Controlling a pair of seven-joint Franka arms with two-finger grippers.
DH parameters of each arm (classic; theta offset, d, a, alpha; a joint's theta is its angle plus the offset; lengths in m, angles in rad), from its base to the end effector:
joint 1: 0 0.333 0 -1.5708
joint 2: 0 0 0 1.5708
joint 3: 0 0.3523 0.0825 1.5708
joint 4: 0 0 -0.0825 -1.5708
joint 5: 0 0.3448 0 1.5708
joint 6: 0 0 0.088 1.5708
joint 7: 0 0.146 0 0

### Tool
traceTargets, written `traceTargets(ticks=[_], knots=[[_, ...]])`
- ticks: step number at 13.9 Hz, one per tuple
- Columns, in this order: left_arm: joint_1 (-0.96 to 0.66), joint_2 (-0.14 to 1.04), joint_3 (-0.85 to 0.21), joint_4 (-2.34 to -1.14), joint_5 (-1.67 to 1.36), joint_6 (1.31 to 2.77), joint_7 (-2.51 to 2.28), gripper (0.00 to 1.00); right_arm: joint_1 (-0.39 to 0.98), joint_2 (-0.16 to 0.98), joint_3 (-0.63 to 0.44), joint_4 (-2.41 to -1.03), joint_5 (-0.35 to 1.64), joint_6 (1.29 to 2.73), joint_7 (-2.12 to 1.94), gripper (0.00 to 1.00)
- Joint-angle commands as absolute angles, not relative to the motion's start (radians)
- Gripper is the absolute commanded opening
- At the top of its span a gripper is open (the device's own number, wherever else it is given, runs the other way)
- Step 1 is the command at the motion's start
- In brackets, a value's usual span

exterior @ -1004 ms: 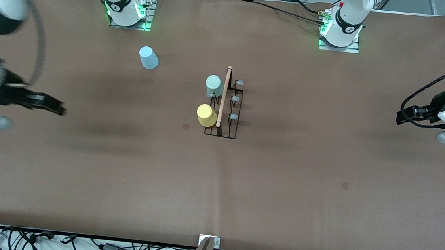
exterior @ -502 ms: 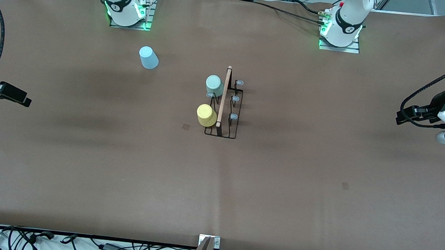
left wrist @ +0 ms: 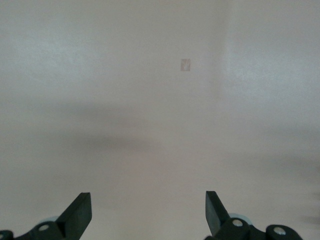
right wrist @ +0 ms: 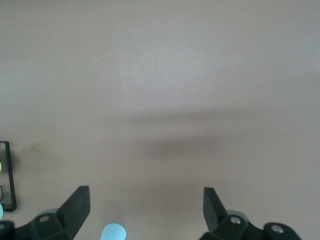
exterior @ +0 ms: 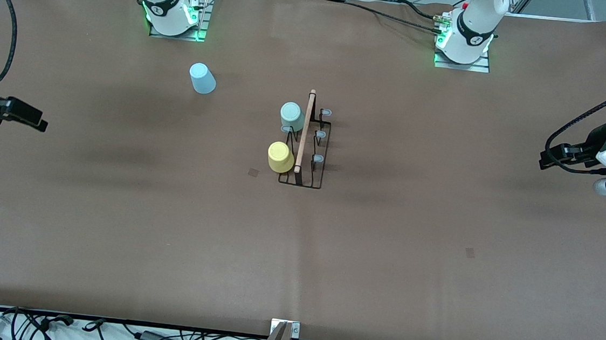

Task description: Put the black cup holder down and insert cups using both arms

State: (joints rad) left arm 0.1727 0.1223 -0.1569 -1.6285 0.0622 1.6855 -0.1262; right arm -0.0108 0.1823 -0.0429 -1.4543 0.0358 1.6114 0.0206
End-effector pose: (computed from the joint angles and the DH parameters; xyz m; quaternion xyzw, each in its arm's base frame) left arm 0.5566 0.0218 0.5415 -0.9970 -0.0666 0.0306 0.0229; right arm 0.5783 -0.0237 0.5761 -0.9991 0.0378 0.0123 0.0142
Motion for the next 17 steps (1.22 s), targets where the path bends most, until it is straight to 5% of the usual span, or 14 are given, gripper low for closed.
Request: traceTargets(ticks=[1,5,17], knots=[[0.176,0.115,-0.153,-1.628,0.046,1.675,-0.1,1.0,-0.017,0.051,-0.034,-1.632,0.02,1.663,-0.002,1.0],[0.176,0.115,-0.153,-1.628,0.046,1.675,-0.097,1.0,-0.014,-0.032,-0.029,-1.723,0.006,1.664,-0.003,1.0],[0.175,0.115,-0.153,-1.626,0.046,1.675,-0.1,1.0,-0.017,-0.049,-0.032,-1.724,-0.002,1.655,-0.005,1.0]])
